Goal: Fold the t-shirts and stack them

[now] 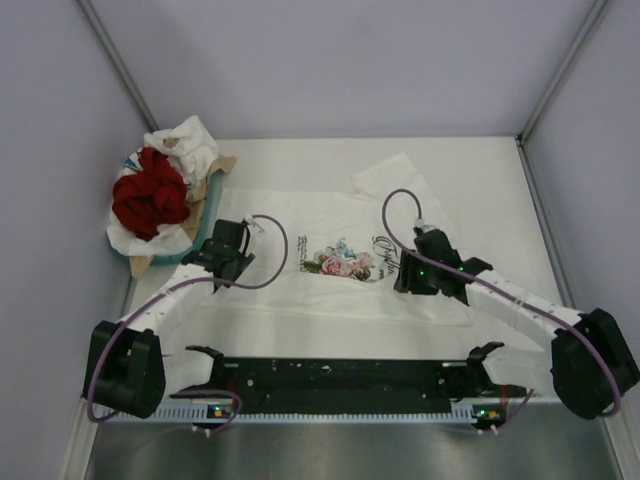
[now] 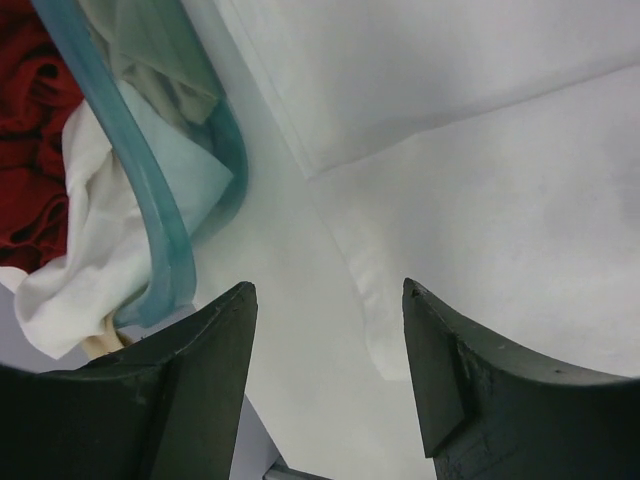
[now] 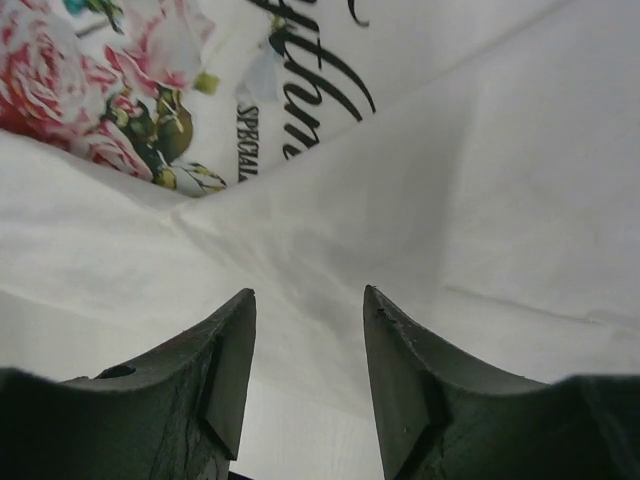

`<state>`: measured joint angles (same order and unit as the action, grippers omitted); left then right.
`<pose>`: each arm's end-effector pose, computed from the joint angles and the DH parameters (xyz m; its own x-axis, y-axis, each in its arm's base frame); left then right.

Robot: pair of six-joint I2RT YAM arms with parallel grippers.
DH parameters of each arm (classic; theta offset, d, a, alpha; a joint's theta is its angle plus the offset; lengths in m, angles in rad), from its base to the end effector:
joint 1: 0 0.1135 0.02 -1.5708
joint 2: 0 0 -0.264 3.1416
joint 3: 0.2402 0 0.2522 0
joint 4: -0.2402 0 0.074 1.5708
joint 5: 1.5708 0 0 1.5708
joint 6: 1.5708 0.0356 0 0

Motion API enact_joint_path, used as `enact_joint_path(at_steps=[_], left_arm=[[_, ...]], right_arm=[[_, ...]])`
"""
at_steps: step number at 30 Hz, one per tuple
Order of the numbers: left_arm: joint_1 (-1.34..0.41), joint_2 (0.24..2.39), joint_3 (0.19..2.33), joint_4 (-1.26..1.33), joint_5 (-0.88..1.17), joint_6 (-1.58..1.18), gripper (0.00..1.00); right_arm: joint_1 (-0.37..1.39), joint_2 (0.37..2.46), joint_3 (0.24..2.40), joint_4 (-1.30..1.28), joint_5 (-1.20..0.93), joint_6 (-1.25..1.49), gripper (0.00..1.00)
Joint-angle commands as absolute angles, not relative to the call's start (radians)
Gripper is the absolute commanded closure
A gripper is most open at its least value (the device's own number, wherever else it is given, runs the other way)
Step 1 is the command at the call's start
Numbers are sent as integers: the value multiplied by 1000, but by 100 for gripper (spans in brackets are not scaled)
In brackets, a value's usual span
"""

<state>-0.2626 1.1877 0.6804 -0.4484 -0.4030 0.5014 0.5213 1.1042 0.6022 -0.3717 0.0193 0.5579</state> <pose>0.2220 -0.0452 0.2046 -0.6819 0.6412 -0.3521 0.3969 0.7286 0.5582 0.1870 0.1066 0.2000 -0.8220 0.1384 -0.5525 -0.0613 0.9429 0.3273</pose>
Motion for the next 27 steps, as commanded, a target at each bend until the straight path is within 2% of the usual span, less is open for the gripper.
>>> enact_joint_path(at_steps=[1,8,12,14,20,24,25,27], left_arm=[[-259,1192,669,-474,-384,468,35],[-259,1175,666,-480,-379,483,35],[-259,1184,663,-476,-376,485,35],[-259,1186,663,-472,-376,485,35],[-259,1198,666,-465,-373,488,35],[-259,1209,669,-462,-373,488,35],[-259,1209,667,-459,-371,489,35],[-259,1213,670,-463,-367,488,35]], right_arm=[[572,1231,624,-419,5,566,52],[617,1284,615,-419,-26,577,54],[617,1282,611,-426,-5,569,79],[617,1272,620,-440,-5,568,86],[617,1247,670,-502,48,535,93],[617,1250,696,-523,41,523,86],[617,1252,699,-522,40,522,87],[617,1265,699,-518,37,515,97]])
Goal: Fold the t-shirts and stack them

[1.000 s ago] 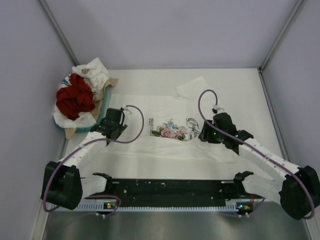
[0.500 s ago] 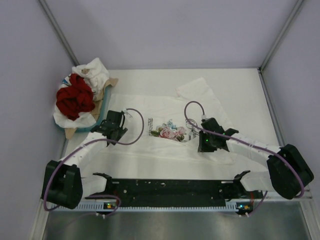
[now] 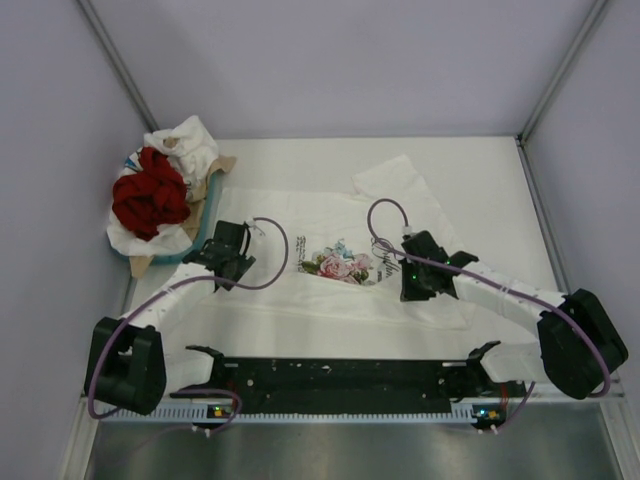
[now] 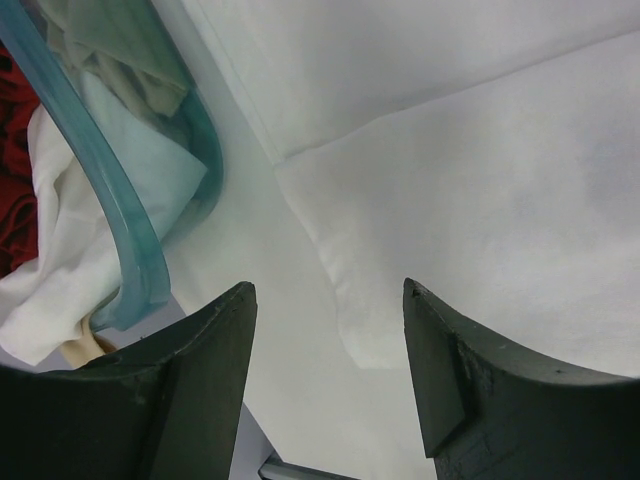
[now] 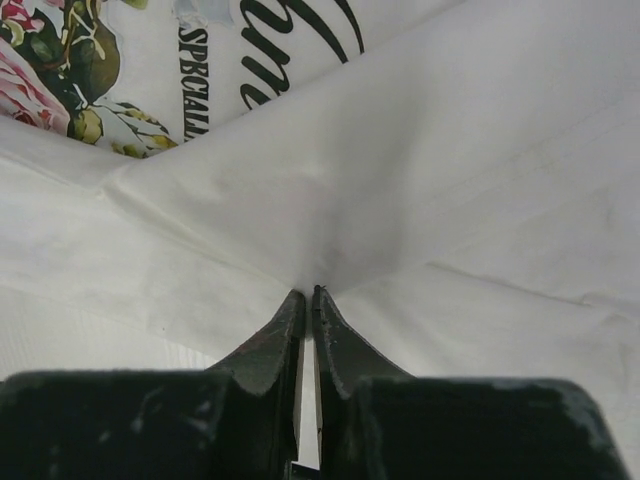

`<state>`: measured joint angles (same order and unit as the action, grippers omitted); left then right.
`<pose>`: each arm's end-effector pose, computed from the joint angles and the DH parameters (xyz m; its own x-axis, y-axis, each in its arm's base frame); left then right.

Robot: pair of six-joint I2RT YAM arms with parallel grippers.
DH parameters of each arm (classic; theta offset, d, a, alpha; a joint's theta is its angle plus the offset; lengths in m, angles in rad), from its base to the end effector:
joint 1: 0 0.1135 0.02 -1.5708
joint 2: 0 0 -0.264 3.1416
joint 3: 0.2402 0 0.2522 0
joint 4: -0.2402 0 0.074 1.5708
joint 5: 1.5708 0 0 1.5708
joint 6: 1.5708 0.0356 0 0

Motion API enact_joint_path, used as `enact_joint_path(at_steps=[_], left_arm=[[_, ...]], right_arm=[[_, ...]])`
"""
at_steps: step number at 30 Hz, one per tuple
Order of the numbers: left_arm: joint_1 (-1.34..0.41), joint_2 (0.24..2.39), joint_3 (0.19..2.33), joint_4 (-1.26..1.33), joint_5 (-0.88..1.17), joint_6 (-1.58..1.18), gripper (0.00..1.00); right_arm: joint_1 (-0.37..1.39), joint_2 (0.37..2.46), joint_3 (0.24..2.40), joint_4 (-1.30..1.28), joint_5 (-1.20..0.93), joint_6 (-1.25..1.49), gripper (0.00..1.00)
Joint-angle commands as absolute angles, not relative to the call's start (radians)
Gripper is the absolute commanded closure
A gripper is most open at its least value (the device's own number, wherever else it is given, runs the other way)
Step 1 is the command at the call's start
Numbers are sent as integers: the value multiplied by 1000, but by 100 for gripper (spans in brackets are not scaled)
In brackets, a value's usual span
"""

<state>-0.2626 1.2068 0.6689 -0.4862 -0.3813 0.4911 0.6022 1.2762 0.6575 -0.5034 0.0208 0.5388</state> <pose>0.2186 -0.0450 0.1948 -0.7019 0.6420 -0.3085 0.4368 0.7301 0.5255 0.1860 0.1270 0.1742 -0.9241 -0.0127 -0.3820 -0.0987 0.9735 0.2065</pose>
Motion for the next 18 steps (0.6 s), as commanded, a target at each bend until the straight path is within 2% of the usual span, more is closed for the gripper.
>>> enact_joint_path(at_steps=[1,9,18], left_arm=[[-259,1212,673,-463,-370,488,35],[-259,1213,684,-465,-371,492,35],[-258,1163,666,-480,-382,492,35]], right_arm=[[617,1269,699,-518,34,514,100],[617,1301,807,-477,75,422,100],[617,1618,998,-335,3,249,100]])
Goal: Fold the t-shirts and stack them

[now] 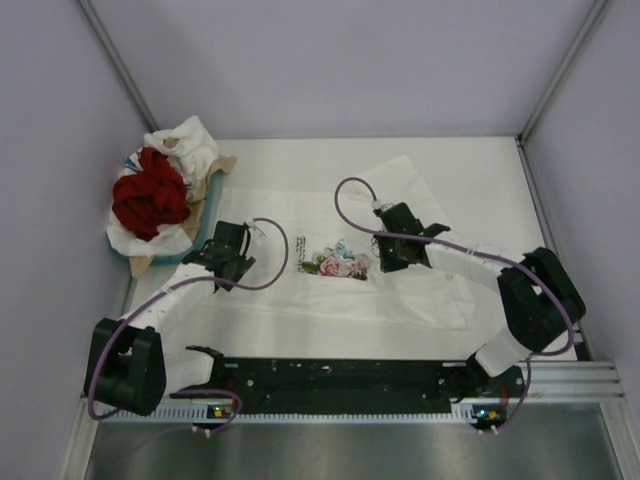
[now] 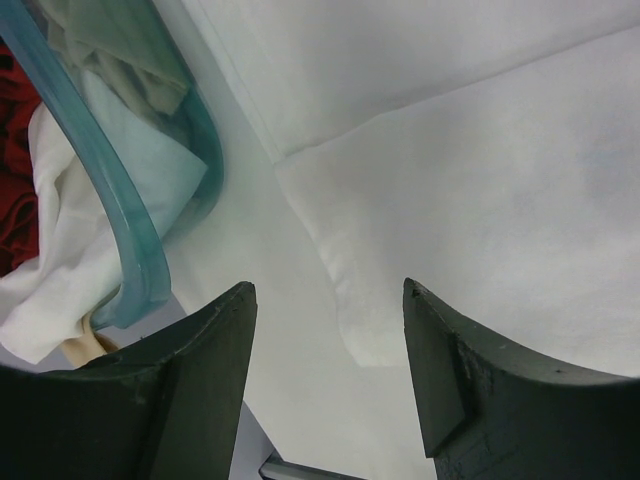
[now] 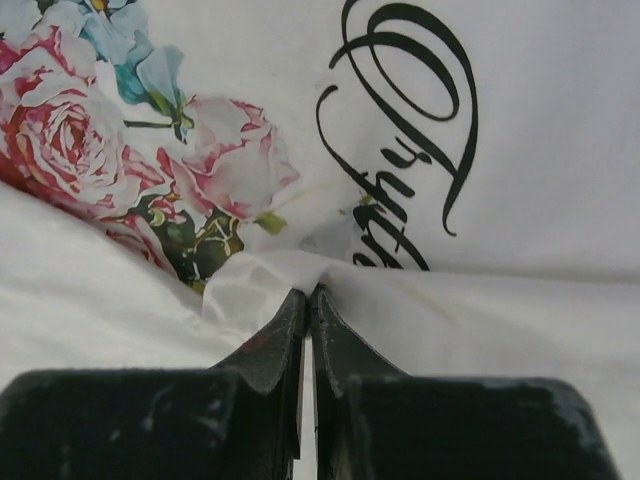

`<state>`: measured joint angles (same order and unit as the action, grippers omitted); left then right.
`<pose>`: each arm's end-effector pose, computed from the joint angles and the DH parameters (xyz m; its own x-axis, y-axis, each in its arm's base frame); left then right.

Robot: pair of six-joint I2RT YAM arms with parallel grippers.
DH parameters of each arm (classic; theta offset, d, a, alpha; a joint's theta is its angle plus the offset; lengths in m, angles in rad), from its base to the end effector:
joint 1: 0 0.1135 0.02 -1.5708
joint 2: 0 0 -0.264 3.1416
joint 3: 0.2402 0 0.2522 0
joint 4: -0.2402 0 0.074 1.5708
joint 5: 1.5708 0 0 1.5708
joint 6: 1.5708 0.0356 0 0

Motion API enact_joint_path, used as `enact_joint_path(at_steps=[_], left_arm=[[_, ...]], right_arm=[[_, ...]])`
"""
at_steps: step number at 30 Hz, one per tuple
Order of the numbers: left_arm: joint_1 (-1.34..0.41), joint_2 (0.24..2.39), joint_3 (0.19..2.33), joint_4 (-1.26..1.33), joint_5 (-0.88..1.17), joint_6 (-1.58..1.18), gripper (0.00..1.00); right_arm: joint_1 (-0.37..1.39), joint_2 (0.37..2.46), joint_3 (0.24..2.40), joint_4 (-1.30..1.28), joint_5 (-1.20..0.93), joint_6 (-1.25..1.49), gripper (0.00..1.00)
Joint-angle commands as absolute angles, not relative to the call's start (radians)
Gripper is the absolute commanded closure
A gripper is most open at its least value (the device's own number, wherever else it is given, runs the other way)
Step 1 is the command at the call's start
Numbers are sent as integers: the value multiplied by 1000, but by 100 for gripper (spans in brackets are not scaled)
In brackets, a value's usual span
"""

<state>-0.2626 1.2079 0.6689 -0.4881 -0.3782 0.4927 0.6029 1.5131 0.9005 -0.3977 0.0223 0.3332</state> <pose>0.2185 -0.0451 0.1944 -0.7013 0.6437 -0.3063 0.4410 0.7293 0.5231 0.2459 0.1683 0.1925 -0.8415 -0.1823 -0.5085 -0.2983 0.9416 0.1560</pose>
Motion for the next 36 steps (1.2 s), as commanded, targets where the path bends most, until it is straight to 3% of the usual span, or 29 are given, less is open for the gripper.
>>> enact_joint_path(at_steps=[1,17,20,25,32,34,36], left_arm=[[-258,1157,660,-480,-387,492,35],[-256,1138,647,-495,-394,492,35],[-256,1141,647,-500,-394,489,35],[-256,1150,655,-500,-388,486,35],[-256,1140,661,-511,-388,489,35],[-256,1140,660,-509,-384,485,35],[-256,1138,660,-511,-377,479,35]], right_arm=[[617,1646,1018,-327,5,235,100],[617,1827,1193,-321,-25,86,100],[617,1827,1219,-330,-5,65,89],[615,1859,1291,-341,90,49,56],[606,1765,1390,-446,5,103,41],[595,1683,1324,-465,5,138,45],[566,1613,1220,-480,-49,205,66]])
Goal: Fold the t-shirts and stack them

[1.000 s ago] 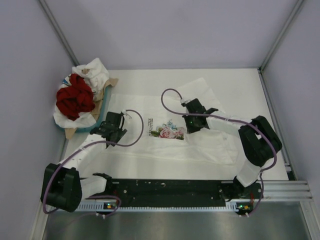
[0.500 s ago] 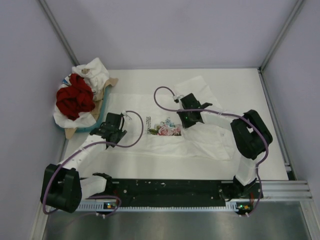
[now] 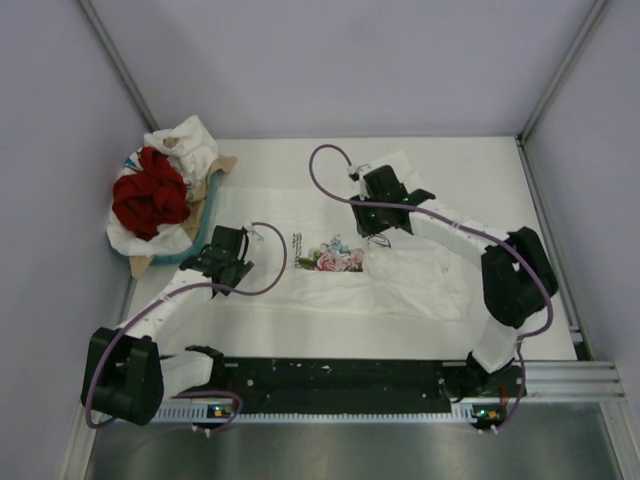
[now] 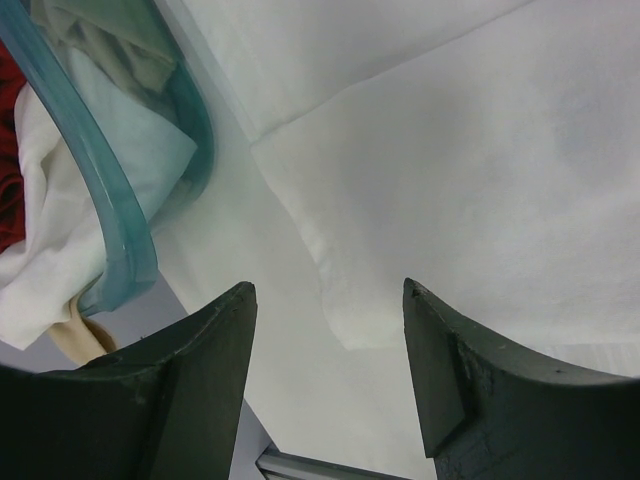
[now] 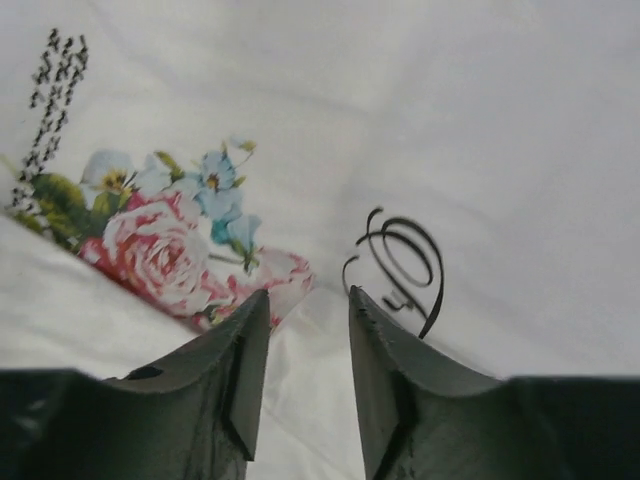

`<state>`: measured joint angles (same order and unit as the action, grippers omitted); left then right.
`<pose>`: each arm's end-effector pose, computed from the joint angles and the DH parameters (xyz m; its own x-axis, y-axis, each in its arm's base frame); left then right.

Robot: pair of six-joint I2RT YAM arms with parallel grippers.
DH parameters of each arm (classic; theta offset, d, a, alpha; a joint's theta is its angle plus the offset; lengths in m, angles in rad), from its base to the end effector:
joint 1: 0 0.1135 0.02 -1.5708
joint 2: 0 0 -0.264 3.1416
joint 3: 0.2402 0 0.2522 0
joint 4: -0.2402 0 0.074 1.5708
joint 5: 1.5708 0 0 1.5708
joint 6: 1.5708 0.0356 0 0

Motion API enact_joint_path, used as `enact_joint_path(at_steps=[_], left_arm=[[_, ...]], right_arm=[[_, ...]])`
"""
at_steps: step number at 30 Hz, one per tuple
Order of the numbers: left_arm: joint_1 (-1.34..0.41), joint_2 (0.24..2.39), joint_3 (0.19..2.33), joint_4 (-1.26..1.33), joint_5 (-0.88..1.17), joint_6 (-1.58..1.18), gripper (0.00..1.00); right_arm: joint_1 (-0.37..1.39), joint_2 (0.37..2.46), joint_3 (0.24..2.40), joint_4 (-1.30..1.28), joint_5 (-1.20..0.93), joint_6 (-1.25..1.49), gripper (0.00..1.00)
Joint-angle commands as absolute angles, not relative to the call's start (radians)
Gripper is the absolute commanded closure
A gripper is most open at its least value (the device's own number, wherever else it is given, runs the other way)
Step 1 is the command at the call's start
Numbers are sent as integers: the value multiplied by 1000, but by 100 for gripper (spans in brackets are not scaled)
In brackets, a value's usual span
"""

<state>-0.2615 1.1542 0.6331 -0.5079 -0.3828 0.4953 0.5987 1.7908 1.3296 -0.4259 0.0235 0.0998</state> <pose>0.2070 -0.0416 0.1933 -0.7026 0.6445 -0.3016 0.4407 0.7269 0.5267 0.3250 0.2207 0.2309 -0.6921 -0.3516 -0.6303 -0.4846 0.8736 0.0448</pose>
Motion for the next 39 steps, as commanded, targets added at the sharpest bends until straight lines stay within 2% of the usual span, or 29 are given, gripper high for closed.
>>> enact_joint_path(at_steps=[1,3,4,11,19,25,28,33,37,38,39], left_arm=[[-258,1138,663,-512,-368,474,35],[-256,1143,666,-512,-357,469,35],[-256,1147,670,-512,-353,469,35],[-256,1172,701,-520,-356,469,35],[-258,1150,673,-519,-376,480,35],[-256,1147,681,-520,-383,486,35],[-256,1138,687,-523,-385,497,35],[-256,1106,695,-548,-364,529,35],[-256,1080,683,-578,-309,551,35],[-256,1077,680,-584,-290,560,36],[-256,1077,678,-594,-269,574,38]], right_arm=[[548,1585,1168,-482,-86,239,79],[528,1556,1074,-479,-126,285,100],[525,1557,1043,-482,-135,294,100],[515,1663,1037,-472,-101,287,100],[482,1742,1147,-480,64,232,100],[431,1936,1369,-479,69,131,100],[417,2022,1544,-502,150,100,100],[414,2007,1736,-560,124,113,100],[414,1855,1576,-575,126,144,100],[414,1804,1498,-574,129,162,94],[416,1748,1430,-572,129,181,82]])
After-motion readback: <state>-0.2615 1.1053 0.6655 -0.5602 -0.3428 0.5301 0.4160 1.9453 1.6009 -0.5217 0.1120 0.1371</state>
